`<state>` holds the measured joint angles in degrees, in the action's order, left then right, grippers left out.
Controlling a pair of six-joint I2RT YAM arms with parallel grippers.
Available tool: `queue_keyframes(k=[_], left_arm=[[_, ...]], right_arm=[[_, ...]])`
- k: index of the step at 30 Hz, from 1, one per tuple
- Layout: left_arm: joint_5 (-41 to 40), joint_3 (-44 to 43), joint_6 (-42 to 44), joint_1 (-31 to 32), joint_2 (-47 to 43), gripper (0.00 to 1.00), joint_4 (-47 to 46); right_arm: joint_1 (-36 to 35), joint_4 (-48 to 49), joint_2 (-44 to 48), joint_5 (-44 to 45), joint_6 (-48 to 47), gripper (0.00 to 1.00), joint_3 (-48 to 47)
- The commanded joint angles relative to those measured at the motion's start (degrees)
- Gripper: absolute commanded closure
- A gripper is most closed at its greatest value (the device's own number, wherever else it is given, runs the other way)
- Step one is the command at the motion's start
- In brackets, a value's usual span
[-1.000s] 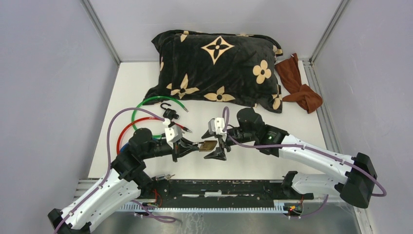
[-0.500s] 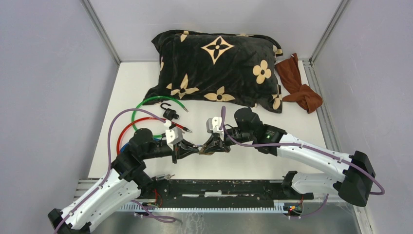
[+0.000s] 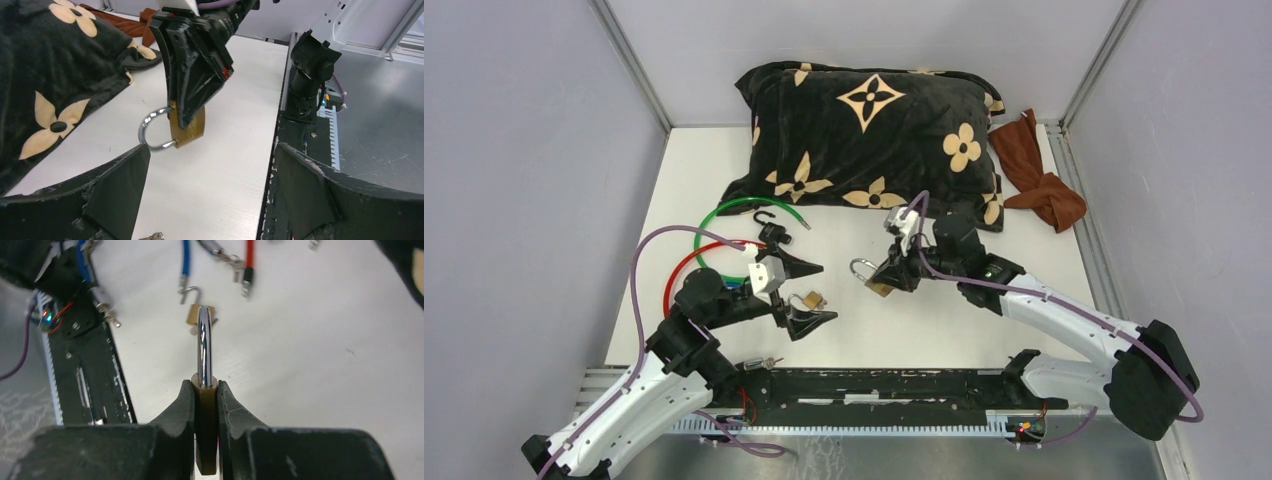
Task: Lock with the key
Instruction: Place the lock at the center of the board.
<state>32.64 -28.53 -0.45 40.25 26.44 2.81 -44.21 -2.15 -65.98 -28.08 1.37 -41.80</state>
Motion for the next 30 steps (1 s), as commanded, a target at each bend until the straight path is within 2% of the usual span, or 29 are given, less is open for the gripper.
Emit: queue_keyframes(k=[1, 7, 12, 30], left_arm=[[-1.7, 0.5, -1.0, -0.2, -0.9, 0.00, -2.6], [-2.0, 0.1, -0.5, -0.1, -1.5, 0.00, -1.6], [-2.0, 0.1, -0.4, -0.2, -1.8, 0.00, -1.1], [-1.9, -0.1, 0.0, -0.2, -1.7, 0.00, -0.8]], right_arm=[[8.1, 12.6, 3.3, 2.6, 16.3, 1.00, 4.3], [16.7, 18.8, 2.8, 0.9, 27.5, 1.00, 12.3], [22.6, 22.6, 2.8, 0.7, 31.7, 1.00, 17.2], [37.5, 20.0, -1.4, 0.2, 29.0, 1.00, 24.5]])
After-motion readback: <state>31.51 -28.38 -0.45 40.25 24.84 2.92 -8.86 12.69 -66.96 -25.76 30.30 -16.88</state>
